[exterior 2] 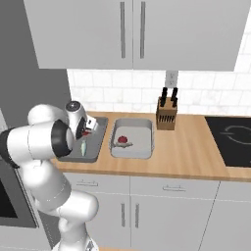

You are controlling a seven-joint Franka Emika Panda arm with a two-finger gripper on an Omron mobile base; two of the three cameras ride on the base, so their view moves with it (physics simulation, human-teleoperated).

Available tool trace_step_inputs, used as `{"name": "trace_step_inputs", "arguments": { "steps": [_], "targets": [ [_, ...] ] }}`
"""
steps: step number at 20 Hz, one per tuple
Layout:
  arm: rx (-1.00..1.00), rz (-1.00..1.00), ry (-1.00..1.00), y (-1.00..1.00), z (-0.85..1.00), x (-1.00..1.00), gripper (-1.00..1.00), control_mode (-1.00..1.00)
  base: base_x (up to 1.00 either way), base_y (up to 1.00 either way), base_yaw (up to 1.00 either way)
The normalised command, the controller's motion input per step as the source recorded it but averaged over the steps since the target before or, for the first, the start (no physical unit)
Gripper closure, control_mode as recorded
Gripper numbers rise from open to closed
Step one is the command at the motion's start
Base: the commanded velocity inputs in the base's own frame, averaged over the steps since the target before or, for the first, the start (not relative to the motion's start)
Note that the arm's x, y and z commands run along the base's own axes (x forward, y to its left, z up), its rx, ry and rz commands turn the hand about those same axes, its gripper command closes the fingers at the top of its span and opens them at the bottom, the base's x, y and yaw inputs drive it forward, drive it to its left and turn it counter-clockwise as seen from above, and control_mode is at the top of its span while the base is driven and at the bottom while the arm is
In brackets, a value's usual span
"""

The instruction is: Place one tomato and one fish in each tupperware on the nearby counter, to pack two identical lunches.

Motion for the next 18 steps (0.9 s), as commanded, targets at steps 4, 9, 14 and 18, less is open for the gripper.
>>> {"name": "trace_step_inputs", "arguments": {
  "steps": [4,9,14,18],
  "targets": [
    [0.00,0.00,0.00,-0.01,-0.15,0.65,-1.00,-1.00,0.00,0.00,0.00],
    [0.00,-0.02,0.00,0.00,0.04,0.17,-1.00,-1.00,0.00,0.00,0.00],
    [0.00,-0.01,-0.02,0.04,0.24,-0.07,-1.00,-1.00,0.00,0.00,0.00],
    [0.00,0.00,-0.06,0.05,0.54,-0.62,-1.00,-1.00,0.00,0.00,0.00]
  ]
}}
